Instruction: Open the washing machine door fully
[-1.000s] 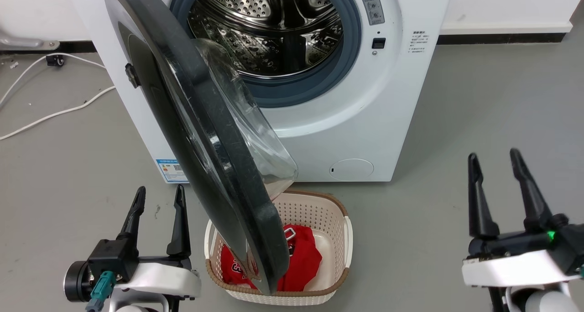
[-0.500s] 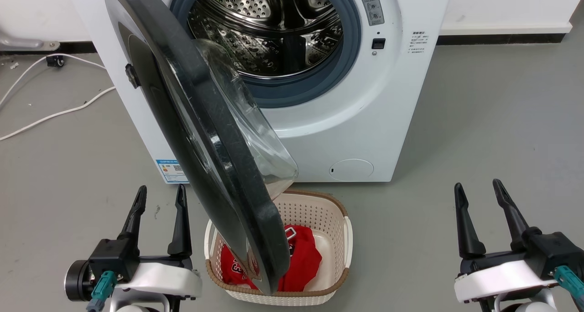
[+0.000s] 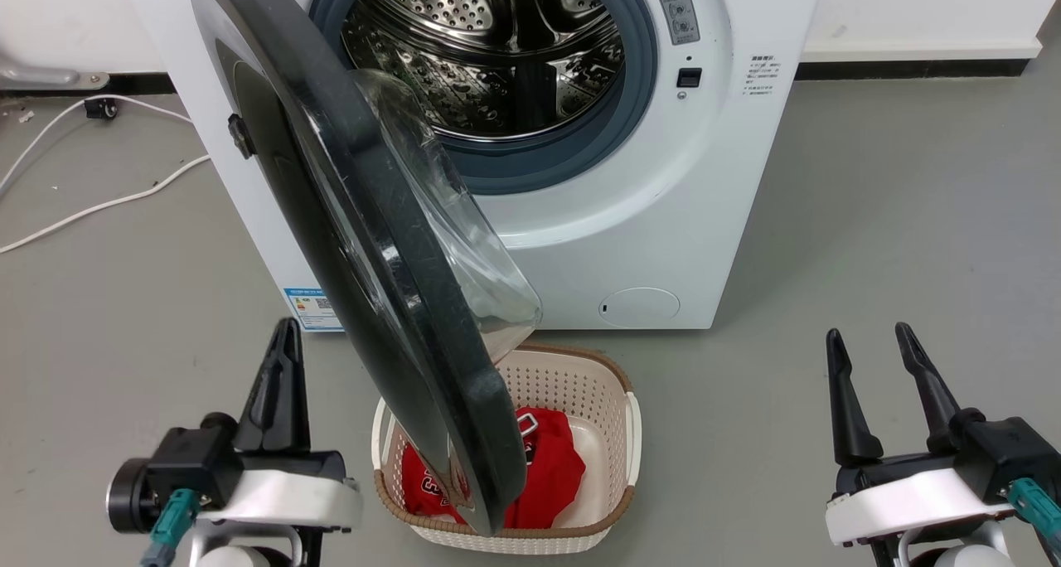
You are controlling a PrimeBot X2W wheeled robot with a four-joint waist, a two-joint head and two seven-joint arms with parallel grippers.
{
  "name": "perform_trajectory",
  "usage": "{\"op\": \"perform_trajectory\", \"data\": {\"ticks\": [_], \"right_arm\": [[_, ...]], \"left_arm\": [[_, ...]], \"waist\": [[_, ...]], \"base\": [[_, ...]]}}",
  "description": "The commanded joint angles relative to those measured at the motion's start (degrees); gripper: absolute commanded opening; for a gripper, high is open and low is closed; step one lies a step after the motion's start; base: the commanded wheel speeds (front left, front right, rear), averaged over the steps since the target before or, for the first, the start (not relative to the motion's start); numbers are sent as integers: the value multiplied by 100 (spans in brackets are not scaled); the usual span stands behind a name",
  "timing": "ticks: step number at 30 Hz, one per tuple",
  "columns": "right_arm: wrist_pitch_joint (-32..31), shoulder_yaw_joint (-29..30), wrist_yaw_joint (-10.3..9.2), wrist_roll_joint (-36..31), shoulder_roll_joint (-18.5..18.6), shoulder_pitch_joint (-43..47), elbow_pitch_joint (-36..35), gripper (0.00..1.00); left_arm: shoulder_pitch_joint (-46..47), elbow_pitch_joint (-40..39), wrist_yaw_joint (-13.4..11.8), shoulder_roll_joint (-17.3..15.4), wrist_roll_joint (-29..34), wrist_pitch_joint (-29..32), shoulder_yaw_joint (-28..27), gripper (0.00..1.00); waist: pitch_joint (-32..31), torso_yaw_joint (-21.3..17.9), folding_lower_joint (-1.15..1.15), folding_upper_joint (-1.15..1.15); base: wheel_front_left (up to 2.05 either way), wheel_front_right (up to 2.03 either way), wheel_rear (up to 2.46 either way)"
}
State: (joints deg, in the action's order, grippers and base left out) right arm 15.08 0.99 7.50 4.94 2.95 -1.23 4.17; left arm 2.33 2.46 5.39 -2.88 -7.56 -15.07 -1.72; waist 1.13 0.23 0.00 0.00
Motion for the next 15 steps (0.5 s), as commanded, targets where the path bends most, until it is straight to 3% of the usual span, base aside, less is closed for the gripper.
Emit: {"op": "perform_trajectory", "data": {"ticks": [1,15], "right_arm": [[10,12,-2,17,-15,-54,18,100],[10,-30,-2,122,-14,-60,66,100]], "left_arm": [[104,-132,-4,2,-20,-13,-12,0],[576,-2754,-76,2,192,-13,-211,0]], "waist": [[2,2,0,0],[-5,-8,0,0]], "base": [[0,0,0],[0,0,0]]}}
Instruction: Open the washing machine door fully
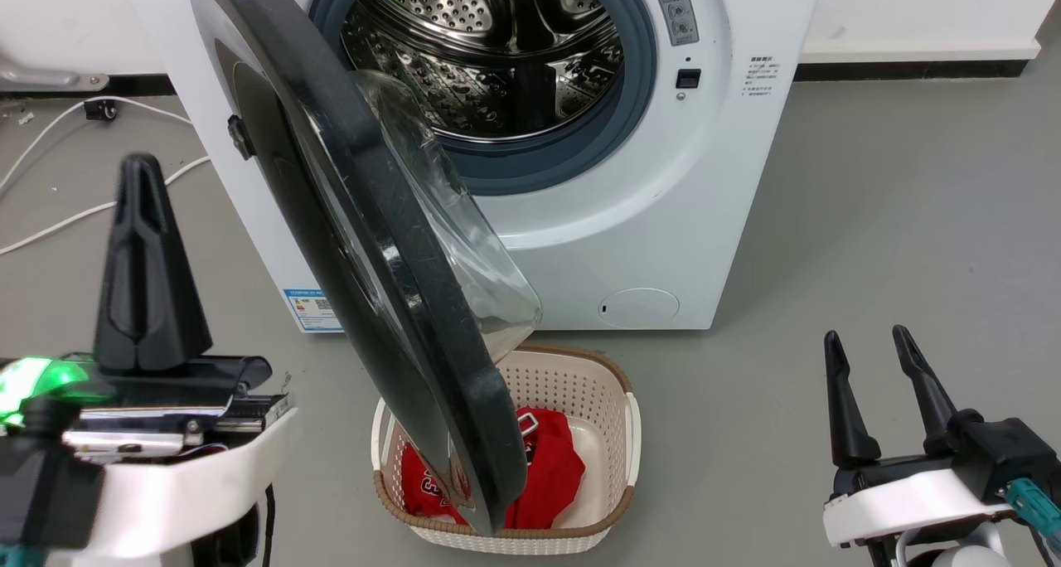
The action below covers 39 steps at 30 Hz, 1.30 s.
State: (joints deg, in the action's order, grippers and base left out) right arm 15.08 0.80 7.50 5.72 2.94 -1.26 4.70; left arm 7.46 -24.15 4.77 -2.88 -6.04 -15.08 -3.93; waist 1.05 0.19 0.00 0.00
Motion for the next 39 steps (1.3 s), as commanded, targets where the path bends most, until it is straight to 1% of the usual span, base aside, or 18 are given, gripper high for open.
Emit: {"op": "perform_trajectory", "data": {"ticks": [1,5,8,11,14,19,22,25,28,34,36,37,38,39], "right_arm": [[10,-15,-2,42,-13,-62,17,100],[10,-30,-2,59,-13,-70,39,100],[10,-30,-2,65,-13,-59,53,100],[10,-29,-2,71,-13,-34,63,100],[10,-45,-2,79,-13,-8,65,100],[9,-39,-2,90,-13,43,70,100],[10,-40,-2,102,-13,60,85,100],[10,-52,-2,115,-13,42,94,100],[10,-66,-2,136,-12,16,108,100],[10,-87,-2,176,-12,-6,151,100],[10,-100,-2,186,-12,-33,161,100],[10,-100,-2,186,-12,-33,161,100],[10,-93,-2,213,-12,-73,164,100],[10,-93,-2,213,-12,-73,164,100]], "left_arm": [[106,-274,2,2,58,-11,47,0],[221,-874,67,2,118,-11,253,0],[234,-1173,142,3,150,-11,546,0],[91,-1247,216,-11,182,-11,950,0],[-86,-1160,247,-118,227,-11,1392,0],[-469,-730,266,-413,105,-12,2154,0],[-631,-321,273,-672,-17,-11,2677,0],[-793,126,275,-886,-150,-12,3085,0],[-947,603,276,-1027,-300,51,3370,0],[-1155,1406,270,-1062,-537,386,3673,0],[-1156,1644,185,-1005,-549,439,3660,0],[-1156,1644,185,-1005,-549,439,3660,0],[-1062,1821,119,-920,-574,411,3642,0],[-1062,1821,119,-920,-574,411,3642,0]], "waist": [[6,-7,0,0],[1,-26,0,0],[-15,-39,0,0],[-39,-50,0,0],[-61,-67,0,0],[-73,-46,0,0],[-63,-17,0,0],[-40,-2,0,0],[-19,4,0,0],[28,11,0,0],[54,6,0,0],[54,6,0,0],[87,9,0,0],[87,9,0,0]], "base": [[0,0,0],[0,0,0],[0,0,0],[0,0,0],[0,0,0],[0,0,0],[0,0,0],[0,0,0],[0,0,0],[0,0,0],[0,0,0],[0,0,0],[0,0,0],[0,0,0]]}}
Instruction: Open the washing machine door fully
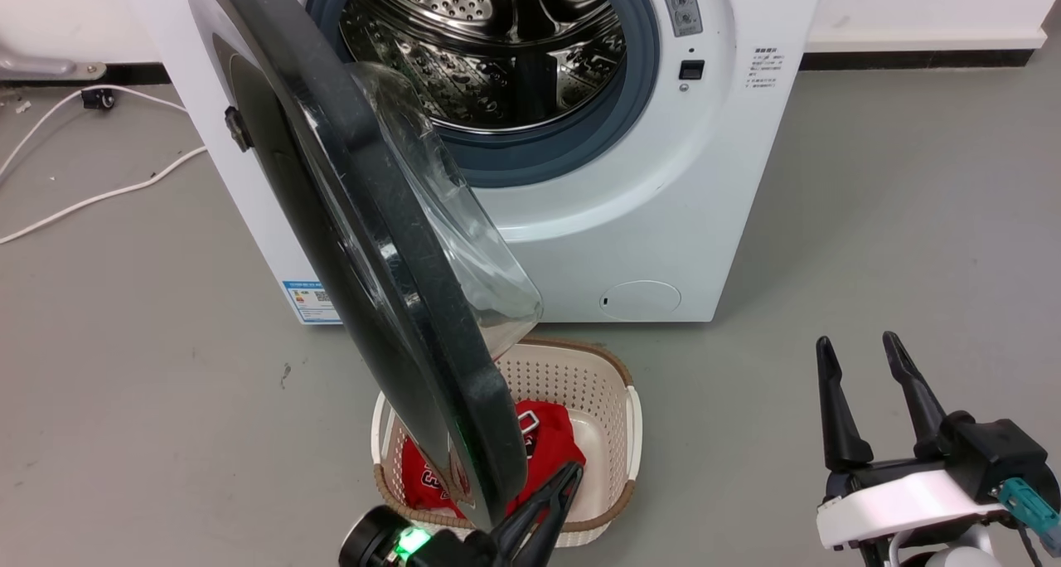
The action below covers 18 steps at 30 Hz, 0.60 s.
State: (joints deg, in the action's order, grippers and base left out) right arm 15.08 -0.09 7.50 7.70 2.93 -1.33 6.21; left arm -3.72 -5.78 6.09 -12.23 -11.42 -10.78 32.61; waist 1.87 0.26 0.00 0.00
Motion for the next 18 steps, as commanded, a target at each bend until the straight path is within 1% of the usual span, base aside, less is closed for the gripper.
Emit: {"op": "perform_trajectory", "data": {"ticks": [1,9,13,18], "right_arm": [[10,4,-2,24,-11,-75,16,100],[9,-47,-2,75,-11,-106,91,100],[10,-84,-2,132,-11,-94,143,100],[10,-103,-2,181,-11,-83,197,100]], "left_arm": [[119,54,-45,75,-52,-50,-29,0],[650,677,-225,547,-100,-255,-101,0],[827,963,-365,683,-141,-325,-181,0],[928,1237,-535,747,-221,-369,-322,0]], "waist": [[13,5,0,0],[30,-24,0,0],[28,-82,0,0],[56,-116,0,0]], "base": [[0,0,0],[0,0,0],[0,0,0],[0,0,0]]}}
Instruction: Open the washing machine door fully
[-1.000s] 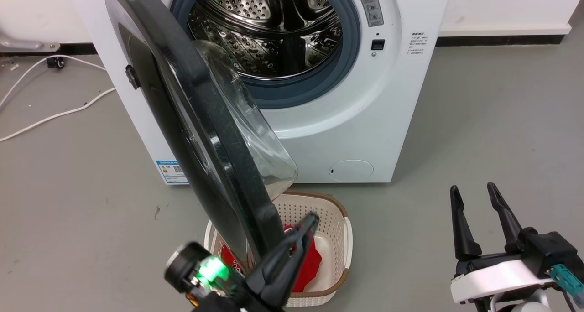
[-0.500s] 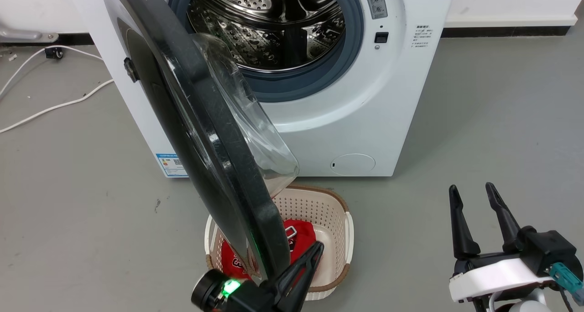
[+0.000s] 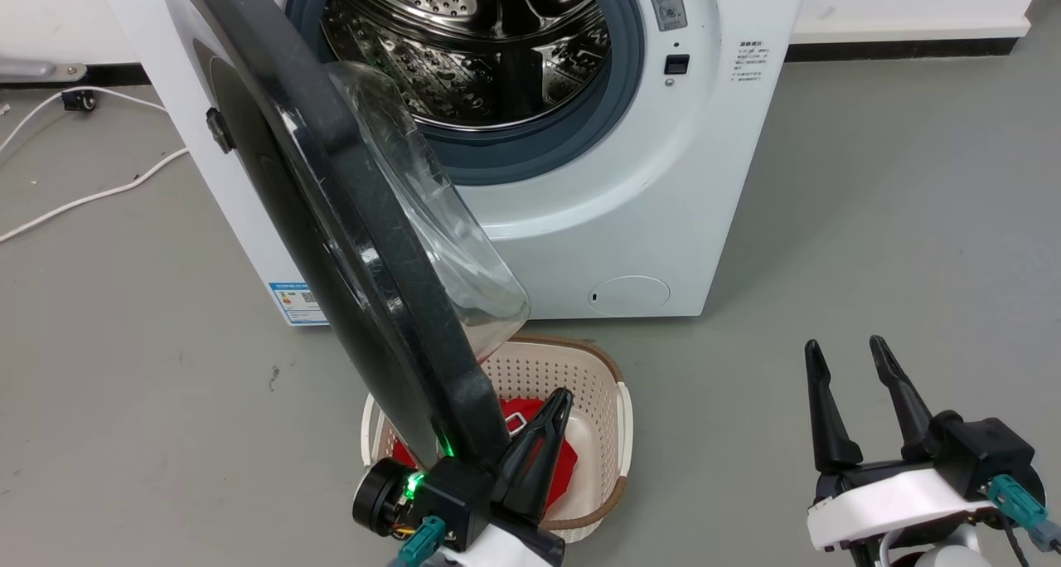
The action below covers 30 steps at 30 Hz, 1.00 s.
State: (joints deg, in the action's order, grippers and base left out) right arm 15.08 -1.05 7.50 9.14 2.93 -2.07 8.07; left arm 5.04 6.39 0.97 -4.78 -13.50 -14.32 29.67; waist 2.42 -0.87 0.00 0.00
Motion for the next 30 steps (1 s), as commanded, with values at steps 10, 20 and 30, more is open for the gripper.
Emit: {"op": "perform_trajectory", "data": {"ticks": [10,20,30], "right_arm": [[10,-15,-2,98,-12,8,90,100],[10,37,-2,77,-12,66,156,100],[10,80,-2,87,-11,102,202,100]], "left_arm": [[-60,35,-286,-105,-60,-63,-345,0],[-538,-469,-439,-183,-40,-91,-410,0],[-1144,-996,-712,-309,-84,-88,-533,0]], "waist": [[-27,62,0,0],[-39,335,0,0],[-96,858,0,0]], "base": [[0,0,0],[0,0,0],[0,0,0]]}}
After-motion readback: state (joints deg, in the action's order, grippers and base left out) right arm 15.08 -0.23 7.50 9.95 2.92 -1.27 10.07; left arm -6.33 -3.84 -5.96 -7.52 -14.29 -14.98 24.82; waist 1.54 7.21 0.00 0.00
